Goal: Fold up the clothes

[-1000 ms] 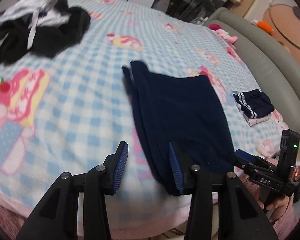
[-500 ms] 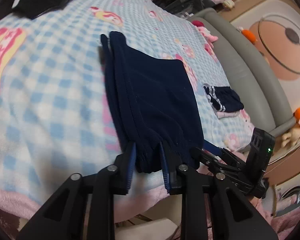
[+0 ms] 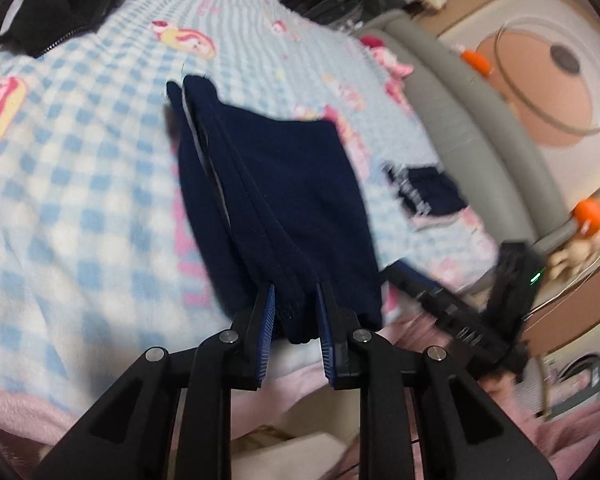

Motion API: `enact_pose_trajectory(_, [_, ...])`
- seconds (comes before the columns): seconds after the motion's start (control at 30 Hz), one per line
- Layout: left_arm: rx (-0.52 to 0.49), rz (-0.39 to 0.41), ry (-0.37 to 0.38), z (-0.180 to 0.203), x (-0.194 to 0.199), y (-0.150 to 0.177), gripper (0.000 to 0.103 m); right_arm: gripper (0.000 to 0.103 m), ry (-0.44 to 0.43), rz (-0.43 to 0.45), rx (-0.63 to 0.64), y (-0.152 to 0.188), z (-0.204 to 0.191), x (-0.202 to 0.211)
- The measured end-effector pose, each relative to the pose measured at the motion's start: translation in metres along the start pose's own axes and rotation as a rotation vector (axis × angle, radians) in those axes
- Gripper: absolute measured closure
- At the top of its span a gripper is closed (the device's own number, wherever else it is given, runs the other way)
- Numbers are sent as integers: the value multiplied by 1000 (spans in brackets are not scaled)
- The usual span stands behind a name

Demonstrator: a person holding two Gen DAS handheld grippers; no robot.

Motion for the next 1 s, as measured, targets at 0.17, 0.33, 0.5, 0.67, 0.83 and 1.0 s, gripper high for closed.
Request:
enact_pose_trajectory(0.17, [-3,-59,-77,-4,-12,5,80,32,103,-110,73,9,-10,-29])
enact_pose_trajectory(0.33, [-71,-38,-137,4,-19,-15,65,31,88,-61,21,-10,-2,-13])
enact_pose_trajectory(0.5, [-146,4,-180,15,-24,-40,60,31,50,-30,87,-42,-15,-22])
enact_pose_trajectory(0.67, [-184,-27,-281,12,-49,-45,60,32,65,-118,87,-22,-13,-57])
enact_pose_trajectory(0.83, [-170,-27,-308,-13,-38,-26,62,30,82,-119,22,-13,12,-42])
enact_pose_trajectory(1.0, [-183,86,-254,-9,-9,-31,60,29,26,-43,-60,-22,19,-28])
Point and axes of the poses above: each gripper's, at about its wrist camera, not at the fingertips, and x roughly against the way its jaws point, z to its right, y to its underside, the point moved 3 cm from there along -x, roughly the way its jaws point, and after that the axes turned 4 degrees about -x, right-handed, at the moved point
